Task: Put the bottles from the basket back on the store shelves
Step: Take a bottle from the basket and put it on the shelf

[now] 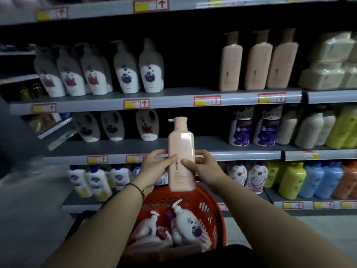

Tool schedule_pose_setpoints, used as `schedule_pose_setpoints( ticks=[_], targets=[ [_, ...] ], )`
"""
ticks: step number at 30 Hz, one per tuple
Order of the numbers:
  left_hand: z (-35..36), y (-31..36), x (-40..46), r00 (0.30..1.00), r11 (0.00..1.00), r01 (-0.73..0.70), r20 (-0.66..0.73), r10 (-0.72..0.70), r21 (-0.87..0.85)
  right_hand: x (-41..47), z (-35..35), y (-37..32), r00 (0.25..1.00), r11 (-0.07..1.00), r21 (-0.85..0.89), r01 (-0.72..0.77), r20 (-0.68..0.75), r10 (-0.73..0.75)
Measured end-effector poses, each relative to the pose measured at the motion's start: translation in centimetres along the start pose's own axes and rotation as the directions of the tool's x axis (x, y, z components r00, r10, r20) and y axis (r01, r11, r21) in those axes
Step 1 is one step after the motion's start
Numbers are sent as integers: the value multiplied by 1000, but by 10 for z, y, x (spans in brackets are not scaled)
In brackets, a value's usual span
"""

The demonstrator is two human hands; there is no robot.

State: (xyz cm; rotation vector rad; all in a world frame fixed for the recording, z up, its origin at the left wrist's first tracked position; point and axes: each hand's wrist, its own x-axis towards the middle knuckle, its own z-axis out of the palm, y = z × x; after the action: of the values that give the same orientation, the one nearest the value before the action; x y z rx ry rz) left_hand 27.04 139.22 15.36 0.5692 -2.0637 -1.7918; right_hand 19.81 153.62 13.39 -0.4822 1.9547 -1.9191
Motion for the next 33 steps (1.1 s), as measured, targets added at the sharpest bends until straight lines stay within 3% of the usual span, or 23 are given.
schedule_pose_setpoints(
  ticks=[8, 15, 19, 26, 29, 33],
  targets=[
    [39, 20, 16, 991, 995, -66, 110, 74, -74, 16, -41, -13, 990, 994, -53, 91, -100, -96],
    [52, 89, 77, 947, 948, -175, 218, 236, -265, 65, -65, -104, 957, 964, -8, 267, -117, -266],
    [57, 128, 119, 917, 924, -228, 251, 310, -306, 104, -74, -145, 926, 939, -83, 333, -157, -343],
    [81, 174, 196, 912, 911, -292, 201, 356, -291, 194, -97, -179, 891, 923, -102, 370, -242, -384],
    [93, 180, 227, 906, 907, -332, 180, 383, -257, 221, -107, -185, 889, 918, -104, 384, -229, -398],
    [103, 179, 257, 899, 884, -385, 108, 424, -266, 245, -112, -189, 871, 871, -256, 419, -157, -465]
  ],
)
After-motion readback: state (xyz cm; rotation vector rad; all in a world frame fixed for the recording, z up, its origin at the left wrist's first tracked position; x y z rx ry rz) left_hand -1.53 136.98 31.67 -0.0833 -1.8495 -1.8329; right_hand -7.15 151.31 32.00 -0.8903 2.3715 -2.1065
